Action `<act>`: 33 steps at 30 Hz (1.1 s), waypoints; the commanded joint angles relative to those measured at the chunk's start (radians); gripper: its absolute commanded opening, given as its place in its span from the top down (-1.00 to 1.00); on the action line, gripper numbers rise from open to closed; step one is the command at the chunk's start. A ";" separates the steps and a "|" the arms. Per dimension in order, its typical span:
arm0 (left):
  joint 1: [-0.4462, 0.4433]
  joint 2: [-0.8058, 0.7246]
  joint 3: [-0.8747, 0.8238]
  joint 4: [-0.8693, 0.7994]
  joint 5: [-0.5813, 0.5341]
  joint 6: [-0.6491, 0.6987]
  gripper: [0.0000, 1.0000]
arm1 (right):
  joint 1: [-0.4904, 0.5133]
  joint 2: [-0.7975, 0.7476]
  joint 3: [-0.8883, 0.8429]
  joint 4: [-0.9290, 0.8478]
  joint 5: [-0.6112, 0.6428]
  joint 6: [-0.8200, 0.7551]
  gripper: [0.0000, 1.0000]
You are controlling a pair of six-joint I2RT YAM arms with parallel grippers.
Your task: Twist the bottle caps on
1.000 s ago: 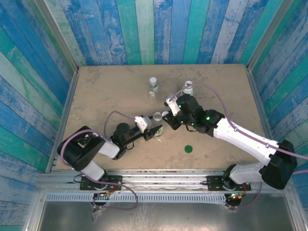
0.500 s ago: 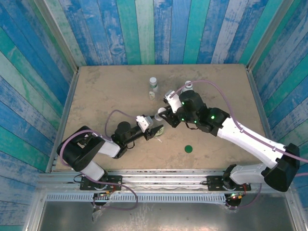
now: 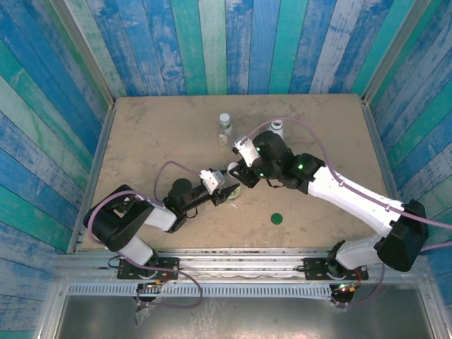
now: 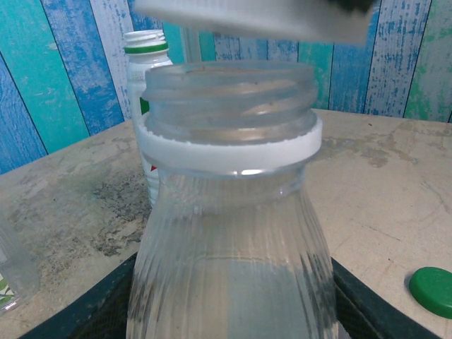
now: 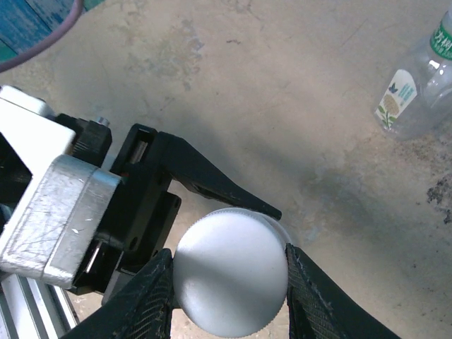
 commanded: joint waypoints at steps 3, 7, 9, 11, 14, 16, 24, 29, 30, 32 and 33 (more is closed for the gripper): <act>-0.003 -0.001 -0.008 -0.072 0.022 0.009 -0.14 | 0.002 0.048 0.054 -0.060 0.000 -0.016 0.17; -0.003 -0.001 -0.006 -0.074 0.022 0.007 -0.14 | 0.002 0.067 0.071 -0.075 0.001 -0.016 0.14; -0.003 -0.001 -0.007 -0.072 0.022 0.004 -0.14 | 0.003 0.070 0.077 -0.086 0.004 -0.013 0.14; -0.003 0.003 -0.012 -0.059 0.014 -0.007 -0.14 | 0.003 0.072 0.080 -0.098 0.019 -0.006 0.15; -0.004 0.003 -0.010 -0.063 0.010 -0.016 -0.14 | 0.000 0.064 0.082 -0.114 0.048 0.006 0.15; -0.003 0.006 -0.008 -0.064 0.008 -0.015 -0.13 | 0.000 0.061 0.084 -0.120 0.054 0.007 0.12; -0.003 0.012 -0.011 -0.059 0.012 -0.007 -0.13 | 0.000 0.086 0.089 -0.118 0.031 0.013 0.07; -0.002 0.014 -0.006 -0.064 0.024 -0.010 -0.13 | 0.000 0.086 0.104 -0.108 0.011 0.010 0.07; -0.003 0.014 -0.006 -0.063 0.024 -0.011 -0.13 | 0.000 0.083 0.103 -0.103 0.018 0.011 0.07; -0.003 0.014 -0.005 -0.066 0.025 -0.010 -0.13 | 0.000 0.078 0.103 -0.098 0.030 0.011 -0.04; -0.003 0.014 -0.004 -0.066 0.027 -0.012 -0.13 | 0.000 0.078 0.105 -0.099 0.031 0.012 -0.13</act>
